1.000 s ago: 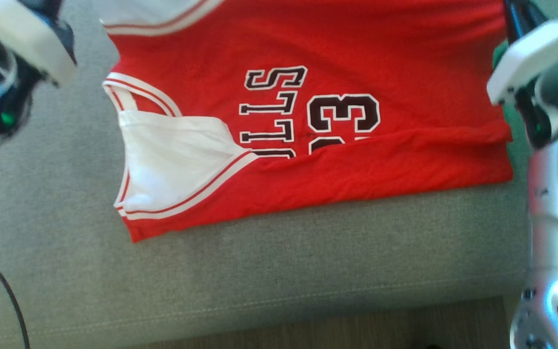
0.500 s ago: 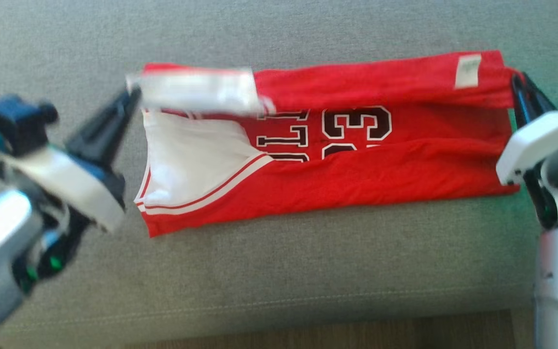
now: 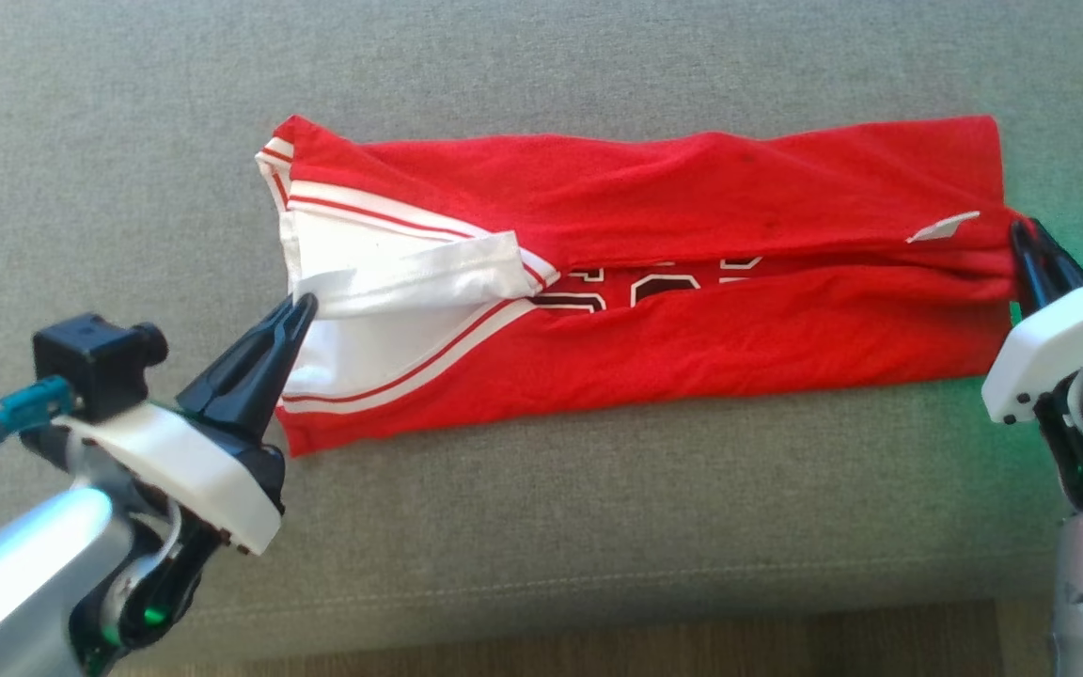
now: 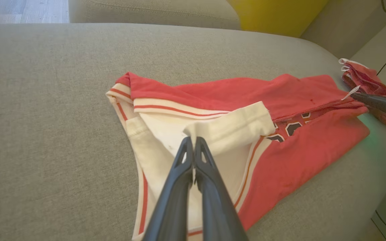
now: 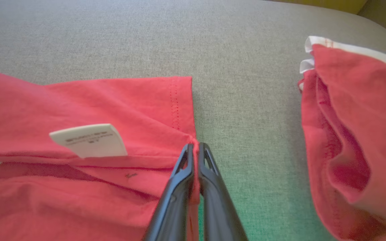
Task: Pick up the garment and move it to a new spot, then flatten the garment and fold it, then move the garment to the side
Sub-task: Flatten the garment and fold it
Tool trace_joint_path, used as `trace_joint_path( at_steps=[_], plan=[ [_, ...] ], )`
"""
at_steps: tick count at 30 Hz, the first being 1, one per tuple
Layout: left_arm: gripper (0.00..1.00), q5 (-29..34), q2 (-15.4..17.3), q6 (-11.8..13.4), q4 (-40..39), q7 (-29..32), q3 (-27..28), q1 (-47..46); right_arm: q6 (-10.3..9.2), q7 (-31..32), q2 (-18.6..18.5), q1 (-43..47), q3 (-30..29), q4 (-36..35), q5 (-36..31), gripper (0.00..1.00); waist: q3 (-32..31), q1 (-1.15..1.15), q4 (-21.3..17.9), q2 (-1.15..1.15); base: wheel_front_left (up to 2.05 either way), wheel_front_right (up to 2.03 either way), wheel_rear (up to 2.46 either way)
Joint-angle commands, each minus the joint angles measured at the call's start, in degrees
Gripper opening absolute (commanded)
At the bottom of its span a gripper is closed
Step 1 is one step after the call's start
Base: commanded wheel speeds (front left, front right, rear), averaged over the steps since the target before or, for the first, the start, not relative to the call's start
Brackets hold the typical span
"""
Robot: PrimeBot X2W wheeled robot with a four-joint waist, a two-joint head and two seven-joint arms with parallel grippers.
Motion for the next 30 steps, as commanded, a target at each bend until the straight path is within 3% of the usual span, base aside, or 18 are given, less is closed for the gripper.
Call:
trace_joint_path(
  at_steps=[1, 3, 5, 7, 8, 9, 10, 12, 13, 14, 17, 22, 23, 25, 26, 30],
  plan=[
    [0.0, 0.85, 1.54, -0.23, -0.19, -0.7, 3.1, -0.69, -0.03, 0.54, 0.01, 0.24, 1.16, -1.71, 0.58, 0.0, 0.01, 0.0, -0.07, 0.0, 0.0, 0.0, 0.0],
    [0.0, 1.23, 0.96, -0.51, 0.76, -0.7, 3.24, -0.21, -0.03, 0.74, 0.01, 0.36, 1.26, -1.39, 0.82, 0.0, -0.06, 0.0, -0.15, 0.0, 0.0, 0.0, 0.0],
    [0.0, 1.23, 0.3, -0.78, 1.65, -0.71, 3.49, 0.24, -0.03, 0.82, 0.01, 0.43, 1.17, -0.99, 1.01, 0.16, -0.28, 0.0, -0.18, 0.0, 0.0, 0.0, 0.0],
    [0.0, 0.95, -0.37, -1.03, 2.59, -0.71, 3.64, 0.8, -0.03, 0.94, 0.01, 0.58, 1.19, -0.38, 1.41, 0.49, -0.68, 0.0, -0.27, 0.0, 0.0, 0.0, 0.0],
    [0.0, 0.86, -0.67, -1.17, 2.99, -0.71, 3.63, 1.09, -0.03, 0.98, 0.01, 0.66, 1.27, -0.05, 1.6, 0.8, -0.9, 0.0, -0.37, 0.0, 0.0, 0.0, 0.0],
    [0.02, 0.9, -0.93, -1.22, 3.35, -0.71, 3.63, 1.36, -0.03, 1.03, 0.01, 0.76, 1.36, 0.31, 1.79, 1.0, -1.16, 0.0, -0.49, 0.0, 0.0, 0.0, 0.0],
    [0.26, 0.98, -1.26, -1.27, 3.6, -0.71, 3.62, 1.64, -0.03, 0.96, 0.01, 0.84, 1.39, 0.64, 2.15, 1.0, -1.43, 0.0, -0.59, 0.0, 0.0, 0.0, 0.0],
    [0.58, 1.13, -2.18, -1.09, 3.99, -0.71, 3.76, 2.34, -0.03, 0.5, 0.01, 1.05, 1.33, 1.26, 2.75, 1.0, -2.14, 0.0, -0.8, 0.0, 0.0, 0.0, 0.0],
    [0.95, 1.19, -2.67, -0.89, 4.17, -0.71, 3.76, 2.77, -0.03, 0.07, 0.01, 1.19, 1.23, 1.55, 3.27, 1.0, -2.55, 0.0, -0.88, 0.0, 0.0, 0.0, 0.0],
    [1.0, 1.22, -3.27, -0.55, 4.26, -0.71, 4.14, 3.18, -0.03, -0.38, 0.01, 1.39, 1.12, 1.77, 3.74, 1.0, -3.0, 0.0, -0.95, 0.0, 0.0, 0.0, 0.0],
    [1.0, 2.06, -5.14, 1.49, 4.52, -0.71, 6.42, 5.01, -0.03, -1.84, 0.01, 2.48, 0.9, 2.15, 5.45, 1.0, -4.75, 0.0, -1.17, 0.0, 0.0, 0.0, 0.0],
    [1.0, 5.95, -9.26, 6.95, 4.03, -0.71, 13.4, 10.75, -0.03, -4.21, 0.01, 5.39, 0.91, 2.89, 9.04, 1.0, -8.27, 0.0, -1.57, 0.0, 0.0, 0.0, 0.0],
    [1.0, 5.95, -9.26, 6.95, 4.03, -0.71, 13.4, 10.75, -0.03, -4.21, 0.01, 5.39, 0.91, 2.89, 9.04, 1.0, -8.27, 0.0, -1.57, 0.0, 0.0, 0.0, 0.0],
    [1.0, 8.85, -11.68, 9.01, 3.34, -0.71, 16.99, 13.62, -0.03, -5.34, 0.01, 6.56, 0.71, 3.74, 10.83, 1.0, -9.7, 0.0, -1.5, 0.0, 0.0, 0.0, 0.0],
    [1.0, 12.28, -14.64, 10.28, 2.42, -0.71, 20.37, 16.59, -0.03, -6.47, 0.01, 7.52, 0.15, 5.06, 12.32, 1.0, -10.99, 0.0, -1.18, 0.0, 0.0, 0.0, 0.0],
    [1.0, 19.68, -18.39, 11.18, 1.56, -0.71, 23.49, 20.46, -0.03, -7.9, 0.01, 7.57, -1.11, 8.2, 15.74, 1.0, -12.43, 0.0, -0.46, 0.0, 0.0, 0.0, 0.0]
  ],
)
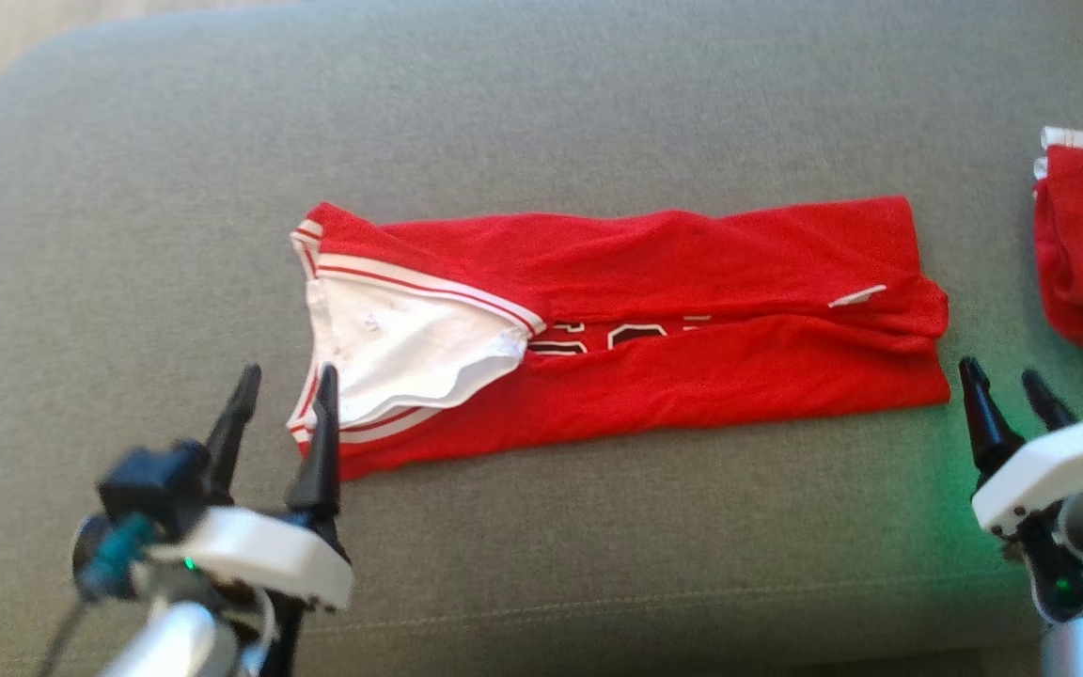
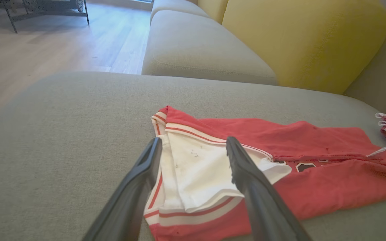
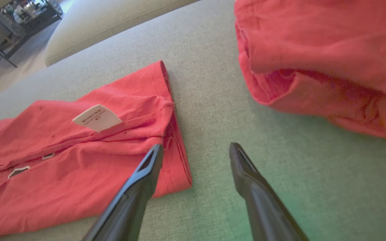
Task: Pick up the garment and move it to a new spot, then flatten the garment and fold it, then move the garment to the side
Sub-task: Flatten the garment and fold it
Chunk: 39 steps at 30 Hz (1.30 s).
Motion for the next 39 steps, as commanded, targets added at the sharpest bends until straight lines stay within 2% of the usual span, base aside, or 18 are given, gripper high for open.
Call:
trace_joint_path(
  at_steps=[1, 6, 12, 18, 22, 26, 27, 29, 31, 33, 37, 39],
  plan=[
    [1.0, 2.04, 0.46, 0.22, -1.59, -0.7, 3.14, -0.76, -0.02, -0.92, -0.4, -1.5, 0.96, -0.77, 1.55, 1.0, -1.05, 0.01, 0.79, 0.0, 0.0, 0.0, 0.0],
    [1.0, 10.42, -4.44, -1.42, -0.99, -0.7, 4.61, 3.97, -0.02, -3.45, -0.4, -5.41, -0.96, 7.82, 7.08, 1.0, -2.78, 0.01, 2.99, 0.0, 0.0, 0.0, 0.0],
    [1.0, 15.03, -8.16, -5.0, 0.25, -0.7, 5.79, 6.35, -0.02, -6.77, -0.4, -11.87, -4.55, 18.03, 5.21, 1.0, -3.32, 0.01, 5.65, 0.0, 0.0, 0.0, 0.0],
    [1.0, 17.47, -10.6, -7.96, 1.46, -0.7, 7.67, 7.42, -0.02, -8.27, -0.4, -16.47, -11.02, 26.97, -4.58, 1.0, -3.34, 0.01, 7.3, 0.0, 0.0, 0.0, 0.0],
    [1.0, 18.48, -11.88, -9.41, 2.04, -0.7, 9.27, 8.03, -0.02, -7.47, -0.4, -17.78, -14.72, 30.43, -12.82, 1.0, -3.12, 0.01, 7.82, 0.0, 0.0, 0.0, 0.0],
    [1.0, 19.36, -13.14, -10.75, 2.59, -0.7, 10.85, 8.5, -0.02, -6.44, -0.4, -19.18, -16.3, 34.29, -16.78, 1.0, -3.07, 0.01, 8.04, 0.0, 0.0, 0.0, 0.0],
    [1.0, 19.62, -13.41, -11.08, 2.77, -0.7, 11.17, 8.6, -0.02, -6.18, -0.4, -19.41, -16.54, 35.4, -17.57, 0.96, -3.14, 0.01, 8.06, 0.0, 0.0, 0.0, 0.0],
    [1.0, 20.08, -13.88, -11.72, 3.0, -0.7, 11.76, 8.82, -0.02, -5.56, -0.4, -20.0, -16.47, 38.05, -18.39, 0.8, -3.35, 0.01, 8.06, 0.0, 0.0, 0.0, 0.0],
    [1.0, 20.55, -14.26, -12.28, 3.12, -0.7, 12.38, 9.05, -0.02, -5.52, -0.4, -20.63, -15.96, 40.67, -18.78, 0.56, -3.45, 0.01, 7.98, 0.0, 0.0, 0.0, 0.0],
    [1.0, 20.92, -14.62, -12.78, 3.25, -0.7, 13.04, 9.3, -0.02, -5.64, -0.4, -21.07, -15.43, 43.35, -19.02, 0.4, -3.58, 0.01, 7.85, 0.0, 0.0, 0.0, 0.0],
    [1.0, 21.63, -15.28, -13.76, 3.55, -0.7, 14.16, 9.7, -0.02, -6.22, -0.4, -21.56, -15.23, 47.41, -20.27, 0.0, -3.76, 0.01, 7.57, 0.0, 0.0, 0.0, 0.0],
    [1.0, 21.78, -15.43, -14.0, 3.62, -0.7, 14.42, 9.77, -0.02, -6.52, -0.4, -21.72, -15.41, 48.05, -20.61, 0.0, -3.8, 0.01, 7.5, 0.0, 0.0, 0.0, 0.0]
  ],
)
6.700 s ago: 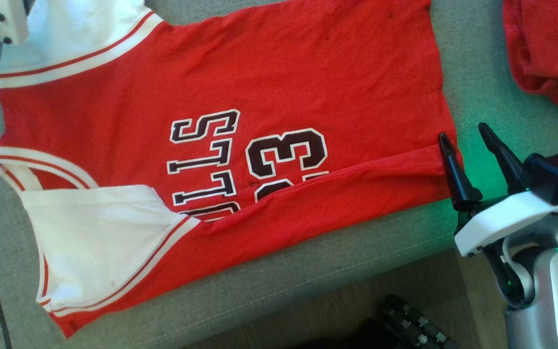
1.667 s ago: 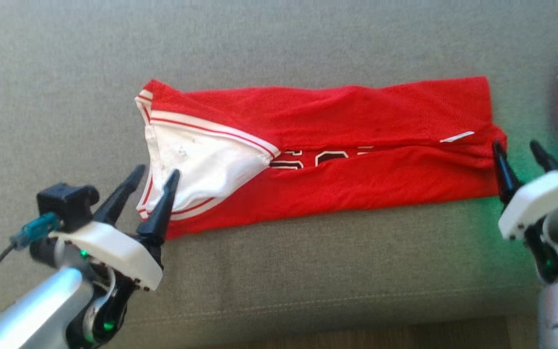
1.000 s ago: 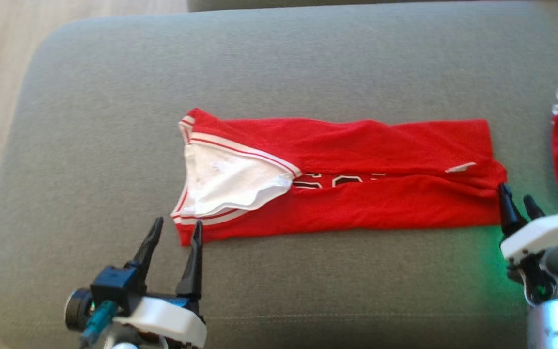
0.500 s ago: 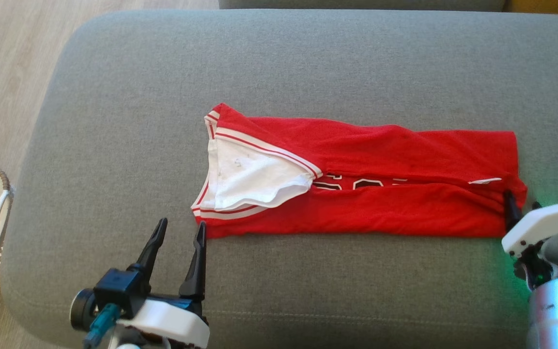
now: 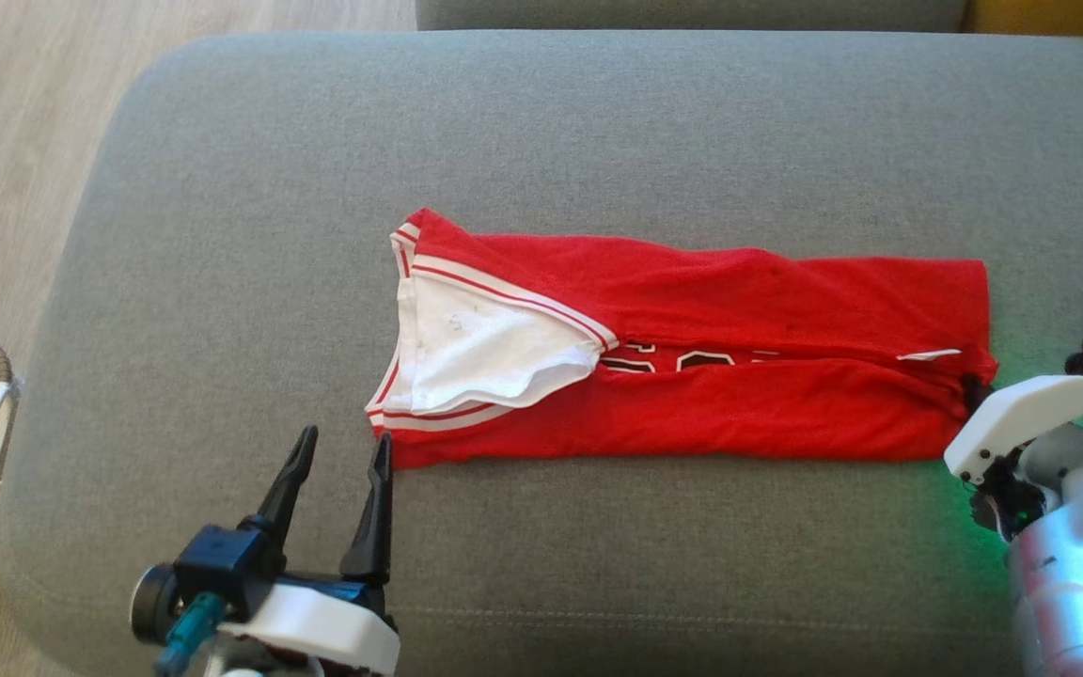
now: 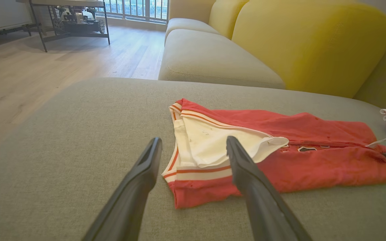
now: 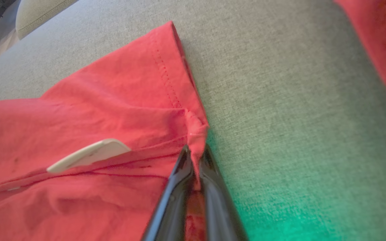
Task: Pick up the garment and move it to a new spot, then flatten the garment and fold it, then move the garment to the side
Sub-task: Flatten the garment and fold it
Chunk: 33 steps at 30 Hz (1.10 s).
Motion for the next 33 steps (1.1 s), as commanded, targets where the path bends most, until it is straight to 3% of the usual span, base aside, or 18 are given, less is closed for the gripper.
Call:
trace_joint_path(
  at_steps=[1, 9, 15, 24, 33],
  plan=[
    [1.0, 0.76, -0.25, -0.73, -1.61, -0.7, 3.03, -1.16, -0.03, 0.68, 1.7, 1.65, 1.4, 3.5, -1.67, 0.0, -0.07, 0.0, -0.21, 0.0, 0.0, 0.0, 0.0],
    [1.0, 1.8, -1.11, -1.76, -1.25, -0.7, 4.75, -0.14, -0.03, -3.95, 1.7, 0.44, 0.52, -0.16, -5.68, 0.0, -0.75, 0.0, -1.59, 0.0, 0.0, 0.0, 0.0],
    [1.0, 2.7, -1.5, -2.46, -1.21, -0.7, 6.23, 0.58, -0.03, -3.1, 1.7, -0.43, 1.85, -11.58, -7.76, 0.0, -0.88, 0.0, -4.18, 0.0, 0.0, 0.0, 0.0],
    [1.0, 3.61, -1.94, -3.47, -0.72, -0.7, 7.01, 0.63, -0.03, 7.14, 1.7, 3.58, 11.38, -35.83, -0.95, 0.0, -1.24, 0.0, -6.98, 0.0, 0.0, 0.0, 0.0],
    [1.0, 4.19, -2.27, -4.39, -0.18, -0.7, 7.33, 0.14, -0.03, 19.6, 1.7, 12.95, 21.98, -58.96, 11.24, 0.0, -1.07, 0.0, -5.8, 0.0, 0.0, 0.0, 0.0]
  ],
)
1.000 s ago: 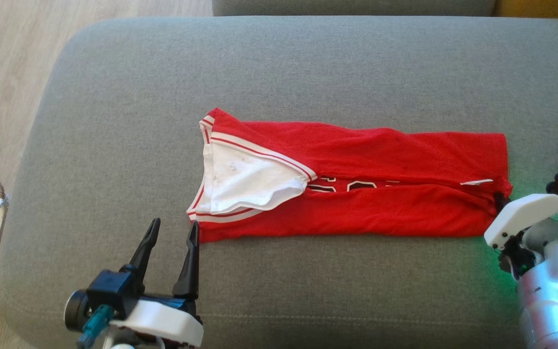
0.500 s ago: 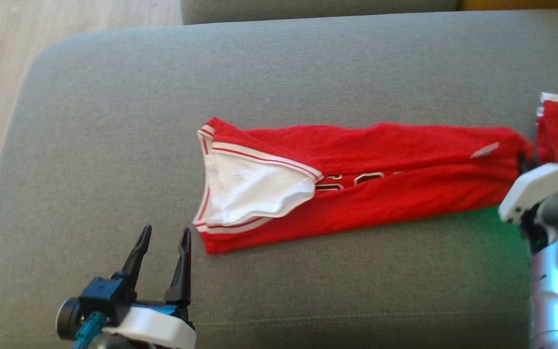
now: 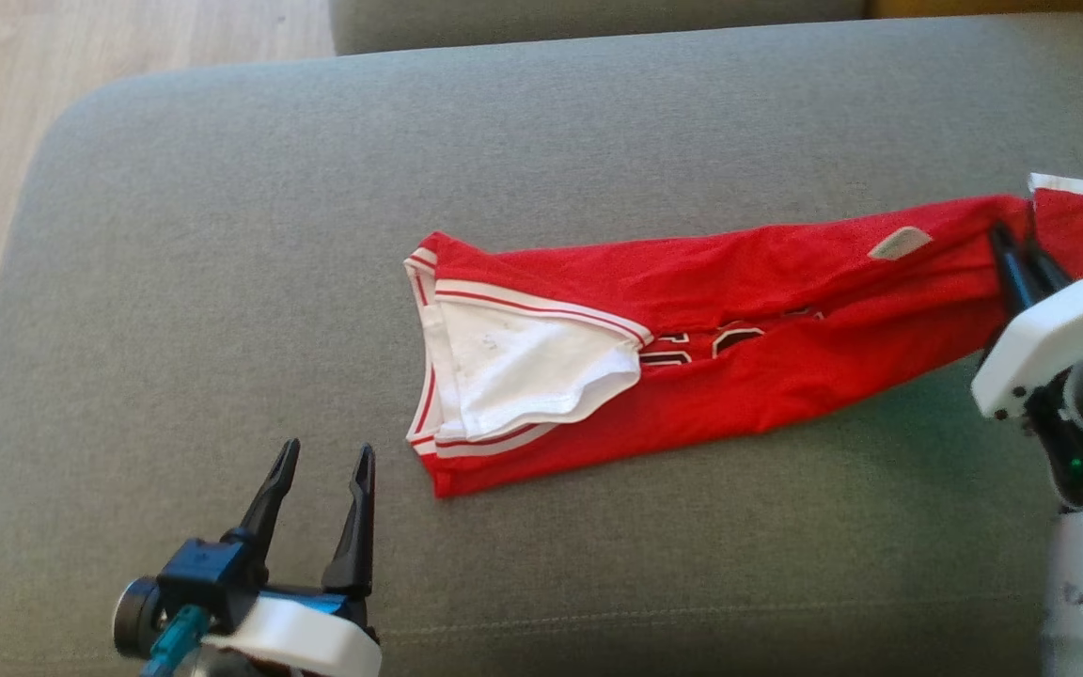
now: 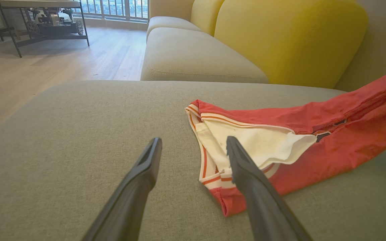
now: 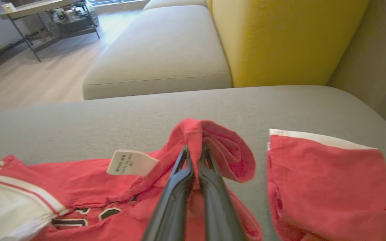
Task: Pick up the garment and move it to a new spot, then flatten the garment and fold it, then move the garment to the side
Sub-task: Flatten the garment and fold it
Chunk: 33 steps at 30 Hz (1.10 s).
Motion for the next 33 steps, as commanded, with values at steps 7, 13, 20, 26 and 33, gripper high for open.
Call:
trace_joint_path(
  at_steps=[7, 13, 20, 26, 33],
  plan=[
    [1.0, 0.98, -1.1, -0.7, -0.8, -0.7, 2.02, -2.34, -0.02, 2.45, -0.54, -0.36, 10.2, -4.66, 7.27, 0.0, -0.25, 0.0, 3.3, 0.0, 0.0, 0.0, 0.0],
    [1.0, 1.05, -1.98, -1.25, -0.24, -0.7, 1.58, -2.5, -0.02, 1.28, -0.54, -3.94, 17.5, 2.46, 12.23, 0.0, -0.6, 0.0, 7.13, 0.0, 0.0, 0.0, 0.0],
    [1.0, 0.98, -2.87, -1.99, 0.72, -0.7, 0.81, -2.7, -0.02, -0.2, -0.54, -9.97, 25.54, 11.54, 15.97, 0.0, -0.38, 0.0, 11.08, 0.0, 0.0, 0.0, 0.0],
    [1.0, 0.96, -3.87, -2.37, 1.77, -0.7, 0.21, -3.07, -0.02, -0.55, -0.54, -15.32, 32.35, 19.72, 17.28, 0.0, -0.11, 0.0, 14.2, 0.0, 0.0, 0.0, 0.0],
    [1.0, 0.99, -4.44, -2.66, 2.26, -0.7, 0.56, -2.95, -0.02, -2.41, -0.54, -16.98, 38.97, 24.76, 22.37, 0.0, 0.34, 0.0, 16.0, 0.0, 0.0, 0.0, 0.0]
  ],
)
